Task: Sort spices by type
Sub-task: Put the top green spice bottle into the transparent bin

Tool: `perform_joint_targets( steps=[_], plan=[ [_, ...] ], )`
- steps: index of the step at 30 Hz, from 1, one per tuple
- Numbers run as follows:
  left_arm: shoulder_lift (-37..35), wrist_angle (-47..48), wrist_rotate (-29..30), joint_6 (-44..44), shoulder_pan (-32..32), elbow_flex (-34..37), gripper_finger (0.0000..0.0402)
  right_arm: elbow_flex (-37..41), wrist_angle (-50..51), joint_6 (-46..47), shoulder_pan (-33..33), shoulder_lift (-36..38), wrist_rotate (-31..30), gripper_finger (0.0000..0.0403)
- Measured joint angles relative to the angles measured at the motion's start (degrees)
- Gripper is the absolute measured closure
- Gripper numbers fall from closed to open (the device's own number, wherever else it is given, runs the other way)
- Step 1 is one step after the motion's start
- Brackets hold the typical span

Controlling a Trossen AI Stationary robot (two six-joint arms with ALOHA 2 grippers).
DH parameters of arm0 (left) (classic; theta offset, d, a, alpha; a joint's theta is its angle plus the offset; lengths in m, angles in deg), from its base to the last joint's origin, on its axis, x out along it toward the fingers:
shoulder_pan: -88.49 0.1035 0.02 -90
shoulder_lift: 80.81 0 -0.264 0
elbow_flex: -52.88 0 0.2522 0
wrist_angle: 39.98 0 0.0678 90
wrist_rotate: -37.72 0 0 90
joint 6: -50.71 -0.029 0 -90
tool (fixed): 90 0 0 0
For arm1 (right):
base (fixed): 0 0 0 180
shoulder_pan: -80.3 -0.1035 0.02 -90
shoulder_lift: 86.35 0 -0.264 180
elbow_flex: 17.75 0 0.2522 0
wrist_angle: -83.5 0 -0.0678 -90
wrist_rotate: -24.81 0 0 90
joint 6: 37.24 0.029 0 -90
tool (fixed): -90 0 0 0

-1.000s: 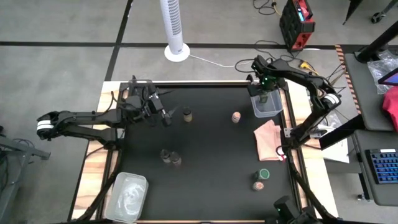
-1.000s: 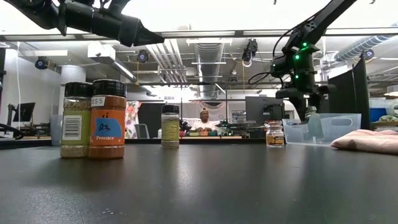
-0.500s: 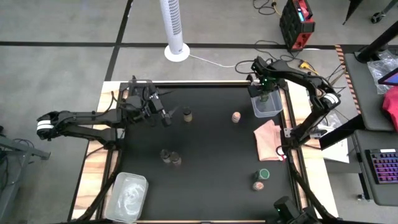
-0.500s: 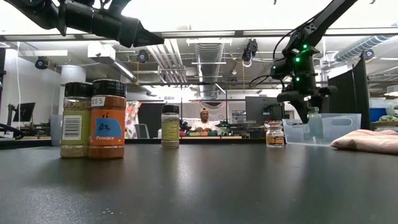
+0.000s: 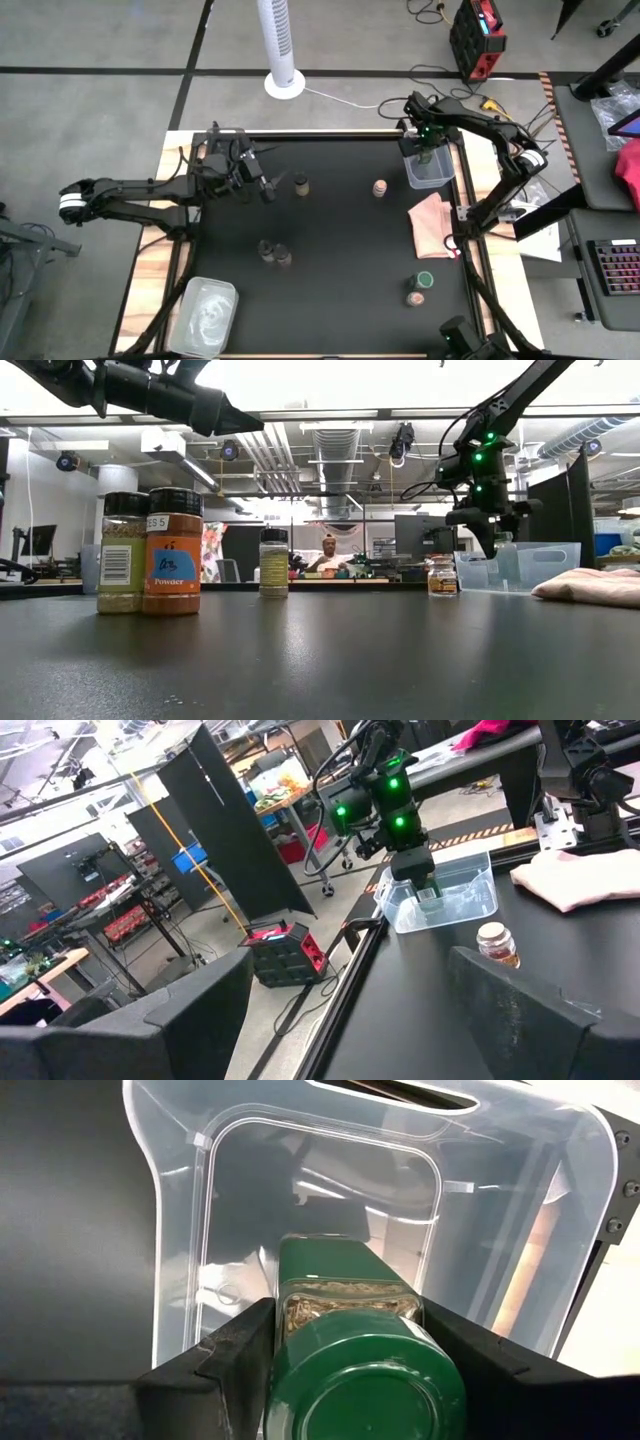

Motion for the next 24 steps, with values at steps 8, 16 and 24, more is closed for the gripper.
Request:
perform_joint_targets(
  steps=[8, 16, 24],
  plan=[
    [0.0, 0.0, 0.0, 0.0, 0.0, 0.0, 0.0082, 0.2, 0.0, 0.3, 0.0, 0.0, -0.9, 0.0187],
    [0.0, 0.0, 0.0, 0.0, 0.0, 0.0, 0.0082, 0.3, 0.1, 2.0, 0.0, 0.0, -1.1, 0.0179],
    [0.0, 0.0, 0.0, -0.3, 0.0, 0.0, 0.0082, 0.5, 0.1, 2.6, 0.0, 0.0, -1.1, 0.0133]
  ],
)
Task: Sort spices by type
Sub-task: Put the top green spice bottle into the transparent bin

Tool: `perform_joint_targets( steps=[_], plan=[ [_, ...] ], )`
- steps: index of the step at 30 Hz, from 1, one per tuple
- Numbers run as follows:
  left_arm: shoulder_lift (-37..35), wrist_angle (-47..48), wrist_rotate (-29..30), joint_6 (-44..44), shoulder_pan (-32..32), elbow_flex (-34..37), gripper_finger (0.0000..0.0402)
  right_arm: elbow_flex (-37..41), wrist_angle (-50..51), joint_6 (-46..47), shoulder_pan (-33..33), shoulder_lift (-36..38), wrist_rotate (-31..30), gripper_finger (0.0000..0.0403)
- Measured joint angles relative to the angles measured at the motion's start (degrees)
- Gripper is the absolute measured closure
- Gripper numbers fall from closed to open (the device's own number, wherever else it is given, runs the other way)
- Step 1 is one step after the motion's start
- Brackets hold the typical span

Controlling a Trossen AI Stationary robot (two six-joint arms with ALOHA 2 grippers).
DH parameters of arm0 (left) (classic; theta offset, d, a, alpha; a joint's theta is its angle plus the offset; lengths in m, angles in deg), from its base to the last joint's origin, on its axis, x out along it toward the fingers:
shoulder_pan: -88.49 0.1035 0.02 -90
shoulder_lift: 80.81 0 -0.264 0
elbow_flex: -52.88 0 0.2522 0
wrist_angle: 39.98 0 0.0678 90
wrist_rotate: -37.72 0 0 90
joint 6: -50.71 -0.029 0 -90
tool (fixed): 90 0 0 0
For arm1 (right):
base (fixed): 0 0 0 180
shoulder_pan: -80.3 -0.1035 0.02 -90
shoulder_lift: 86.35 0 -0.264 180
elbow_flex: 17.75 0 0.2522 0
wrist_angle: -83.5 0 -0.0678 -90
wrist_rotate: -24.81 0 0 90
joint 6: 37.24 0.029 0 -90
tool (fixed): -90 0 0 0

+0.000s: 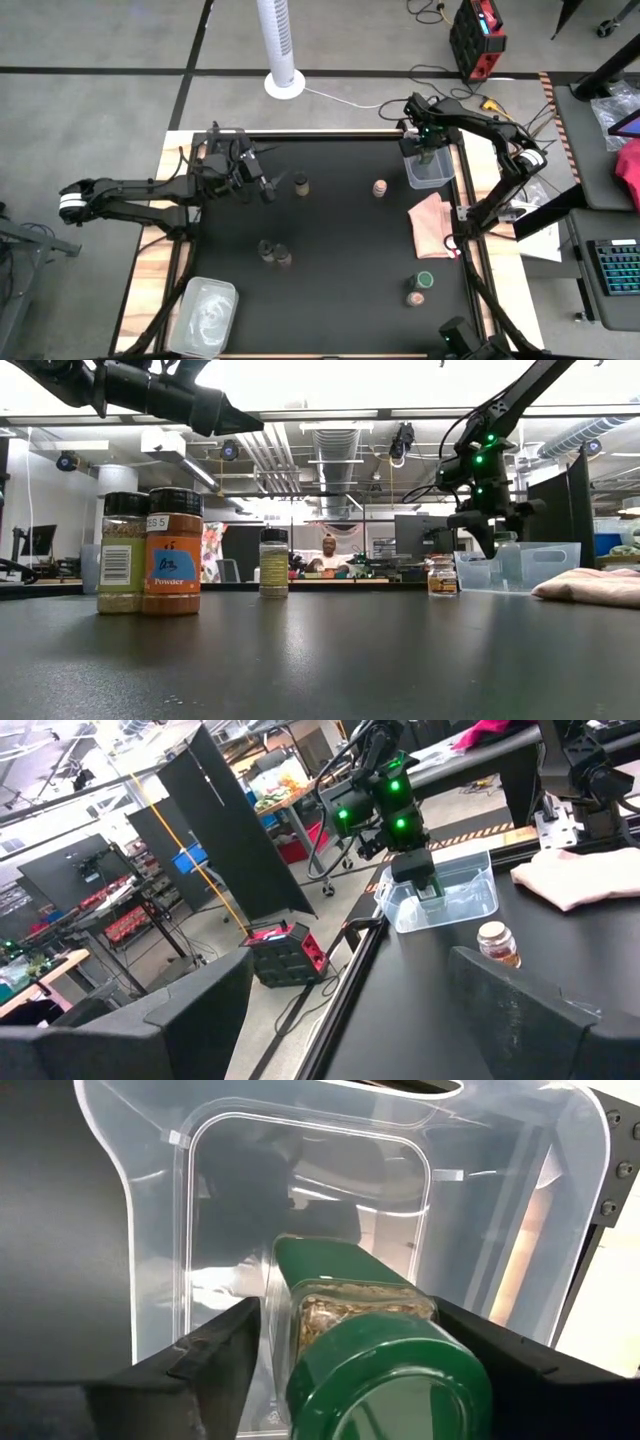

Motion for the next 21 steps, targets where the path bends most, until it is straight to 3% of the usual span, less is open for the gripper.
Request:
perform_joint_targets(
  steps=[21],
  plan=[
    [0.0, -0.1, 0.0, -0.1, 0.0, 0.0, 0.0082, -3.9, 0.2, -0.4, -0.1, 1.3, -1.1, 0.0053]
  ],
)
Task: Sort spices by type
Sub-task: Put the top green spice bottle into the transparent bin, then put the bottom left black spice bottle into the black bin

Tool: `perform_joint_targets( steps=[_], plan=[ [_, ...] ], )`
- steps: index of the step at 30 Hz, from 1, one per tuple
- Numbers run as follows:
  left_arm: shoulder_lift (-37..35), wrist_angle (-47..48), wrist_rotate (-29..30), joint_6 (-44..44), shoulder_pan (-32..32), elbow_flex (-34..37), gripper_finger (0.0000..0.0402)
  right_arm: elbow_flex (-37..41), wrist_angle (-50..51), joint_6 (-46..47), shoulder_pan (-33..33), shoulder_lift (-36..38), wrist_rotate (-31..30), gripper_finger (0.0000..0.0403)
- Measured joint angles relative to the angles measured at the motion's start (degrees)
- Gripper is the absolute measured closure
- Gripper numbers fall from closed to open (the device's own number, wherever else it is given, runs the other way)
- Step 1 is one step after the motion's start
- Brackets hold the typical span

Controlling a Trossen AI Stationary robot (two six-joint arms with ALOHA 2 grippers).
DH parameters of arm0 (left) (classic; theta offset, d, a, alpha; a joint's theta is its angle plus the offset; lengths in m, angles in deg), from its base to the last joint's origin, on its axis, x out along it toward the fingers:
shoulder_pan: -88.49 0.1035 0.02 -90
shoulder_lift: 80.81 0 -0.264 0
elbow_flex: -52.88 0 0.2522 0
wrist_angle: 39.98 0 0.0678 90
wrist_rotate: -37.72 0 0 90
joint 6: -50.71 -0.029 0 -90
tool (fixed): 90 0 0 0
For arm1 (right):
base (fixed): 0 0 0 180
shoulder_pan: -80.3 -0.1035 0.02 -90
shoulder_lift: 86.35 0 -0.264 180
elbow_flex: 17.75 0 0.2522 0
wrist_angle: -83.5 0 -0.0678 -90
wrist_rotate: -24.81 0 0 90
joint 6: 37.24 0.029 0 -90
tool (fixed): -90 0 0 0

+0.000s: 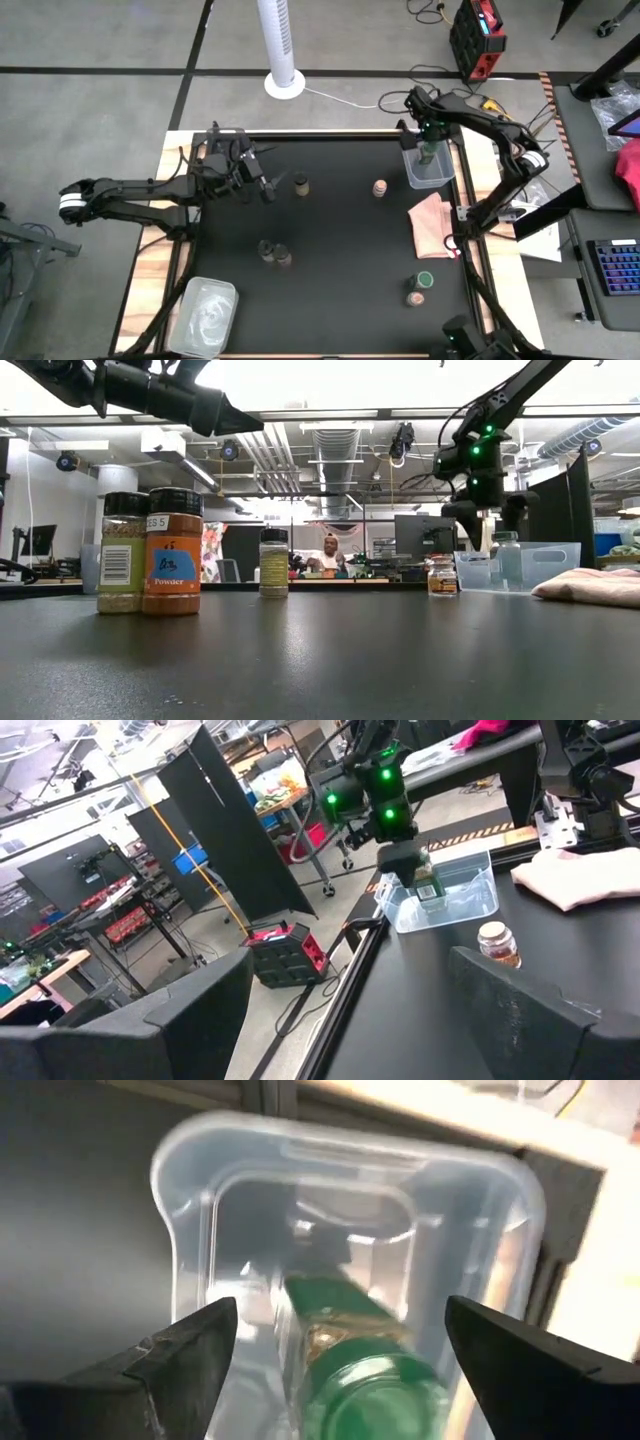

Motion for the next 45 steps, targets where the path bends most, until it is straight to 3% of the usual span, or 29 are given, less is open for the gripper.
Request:
perform_joint_targets(
  steps=[6, 10, 16, 22, 29, 36, 45],
  plan=[
    [0.0, 0.0, 0.0, 2.6, 0.0, 0.0, 0.0082, -4.1, -0.6, -0.7, -0.7, 3.1, -3.2, 0.0053],
    [0.0, 3.2, -0.1, 16.6, -1.0, 0.0, 0.0082, -4.8, -6.0, -1.3, -5.4, 8.5, -3.3, 0.0053],
    [-0.4, 10.9, -2.1, 32.9, -7.6, 0.0, 0.0082, -2.4, -23.4, -6.9, -21.9, 18.7, -3.9, 0.0053],
    [0.3, 10.1, 2.1, 36.9, -18.4, 0.0, 0.0082, 4.2, -37.5, -14.5, -41.8, 23.2, -4.6, 0.0053],
    [0.5, 10.2, 15.9, 39.3, -27.2, 0.0, 0.0082, 15.6, -43.1, -18.4, -57.7, 21.7, -4.7, 0.0053],
    [0.5, 9.5, 16.3, 47.0, -29.5, 0.0, 0.0082, 25.9, -58.3, -11.9, -67.0, 18.2, -4.8, 0.0053],
    [1.1, 3.5, 16.4, 48.3, -32.1, 0.0, 0.0082, 28.3, -77.5, -10.1, -75.5, 4.2, -4.8, 0.0066]
  ],
)
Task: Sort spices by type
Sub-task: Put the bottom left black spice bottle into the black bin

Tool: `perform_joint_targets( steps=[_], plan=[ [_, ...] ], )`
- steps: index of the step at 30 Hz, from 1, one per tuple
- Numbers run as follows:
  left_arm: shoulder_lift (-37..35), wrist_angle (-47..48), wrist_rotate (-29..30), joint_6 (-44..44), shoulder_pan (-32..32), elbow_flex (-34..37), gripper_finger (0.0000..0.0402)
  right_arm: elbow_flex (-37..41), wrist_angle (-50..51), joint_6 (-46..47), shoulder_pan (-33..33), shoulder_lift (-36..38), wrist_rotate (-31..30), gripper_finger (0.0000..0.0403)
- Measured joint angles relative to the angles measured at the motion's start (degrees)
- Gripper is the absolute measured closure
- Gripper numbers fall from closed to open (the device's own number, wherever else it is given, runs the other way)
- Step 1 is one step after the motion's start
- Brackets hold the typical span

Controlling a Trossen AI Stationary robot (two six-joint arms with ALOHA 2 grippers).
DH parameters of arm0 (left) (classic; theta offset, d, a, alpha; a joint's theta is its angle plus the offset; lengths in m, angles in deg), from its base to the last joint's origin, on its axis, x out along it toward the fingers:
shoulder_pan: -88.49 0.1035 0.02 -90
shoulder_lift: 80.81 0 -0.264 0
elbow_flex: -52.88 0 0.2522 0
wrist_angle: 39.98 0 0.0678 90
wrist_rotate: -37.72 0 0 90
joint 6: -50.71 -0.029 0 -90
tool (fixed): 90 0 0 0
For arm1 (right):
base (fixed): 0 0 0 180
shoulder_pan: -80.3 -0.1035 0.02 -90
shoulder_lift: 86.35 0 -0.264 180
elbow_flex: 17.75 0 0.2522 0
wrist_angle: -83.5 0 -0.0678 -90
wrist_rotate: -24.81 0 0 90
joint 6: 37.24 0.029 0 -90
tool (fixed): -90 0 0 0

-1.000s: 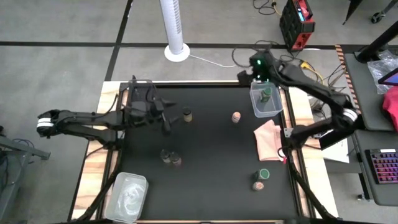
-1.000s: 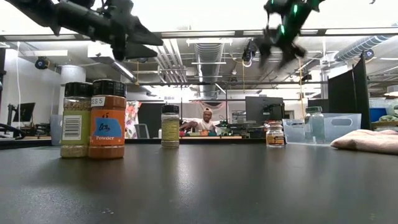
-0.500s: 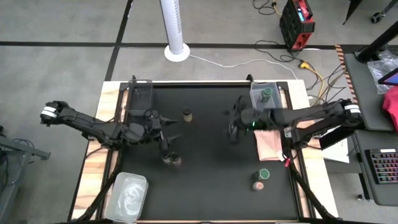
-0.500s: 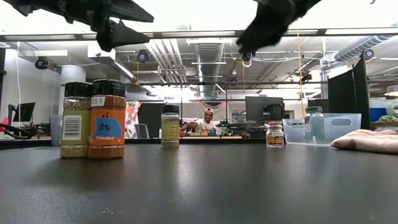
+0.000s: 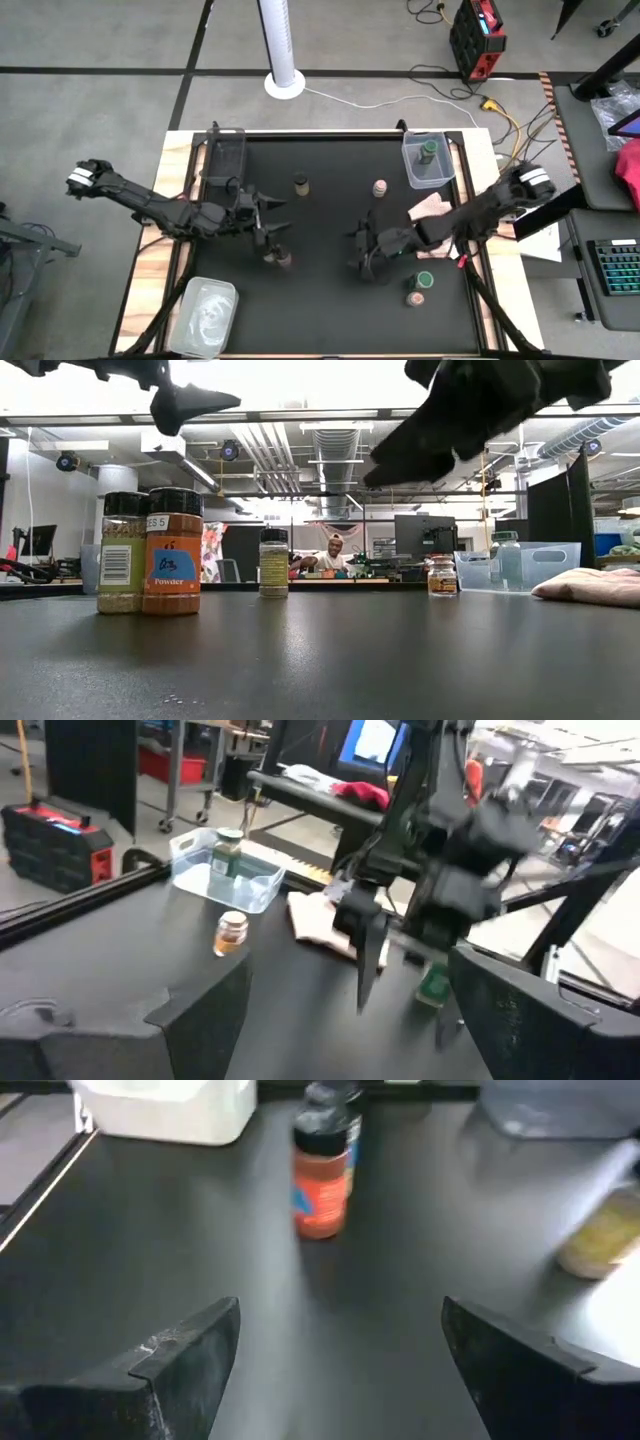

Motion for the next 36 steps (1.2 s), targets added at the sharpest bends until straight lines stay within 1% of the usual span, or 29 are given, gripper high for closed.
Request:
perform_joint_targets(
  steps=[3, 7, 11, 14, 18, 21, 23, 25, 27, 30, 32, 35, 36],
  plan=[
    [1.9, -4.1, 0.0, -0.3, -1.3, 0.0, 0.0082, 0.0, -4.3, 1.4, -1.6, -4.9, 0.0, 0.0074],
    [7.5, -16.7, 0.0, -2.9, -5.2, 0.0, 0.0082, 0.0, -5.1, 5.3, -3.7, -8.4, -0.2, 0.0088],
    [13.5, -28.3, 0.0, -7.4, -9.5, 0.0, 0.0082, 0.0, -5.1, 5.5, -5.8, -8.5, -0.5, 0.0108],
    [16.6, -30.3, 1.4, -8.0, -10.7, -1.4, 0.0082, 0.0, -5.0, 3.2, -6.4, -6.6, -1.6, 0.0120],
    [19.0, -27.9, 2.1, -8.0, -10.9, -4.5, 0.0082, 0.0, -5.1, -0.7, -6.4, -3.7, -2.9, 0.0134],
    [20.2, -22.8, 2.1, -8.0, -10.9, -8.0, 0.0082, 0.0, -4.2, -2.2, -6.4, -2.4, -4.5, 0.0145],
    [20.6, -17.8, 2.1, -8.0, -11.1, -10.8, 0.0082, 0.0, -3.8, -2.6, -6.3, -2.2, -5.3, 0.0152],
    [21.1, -12.0, 2.2, -7.8, -11.1, -13.9, 0.0082, 0.0, -3.3, -3.1, -6.2, -2.2, -8.1, 0.0160],
    [21.4, -5.9, 3.5, -6.8, -11.3, -16.8, 0.0082, 0.0, -3.0, -4.0, -5.8, -2.2, -10.7, 0.0169],
    [21.6, 2.7, 5.1, -5.1, -11.6, -21.2, 0.0082, 0.0, -0.3, -6.0, -5.1, -2.1, -12.7, 0.0184],
    [22.0, 7.5, 8.9, -2.7, -11.7, -22.9, 0.0082, 0.0, 0.8, -8.8, -4.4, -1.6, -13.5, 0.0193],
    [24.1, 12.7, 18.1, 3.6, -11.8, -23.3, 0.0082, -0.2, 3.2, -12.4, -3.0, 0.0, -13.5, 0.0206],
    [24.9, 14.2, 19.2, 6.2, -11.7, -23.2, 0.0082, -0.2, 3.3, -12.8, -2.5, 0.5, -13.6, 0.0211]
  ],
)
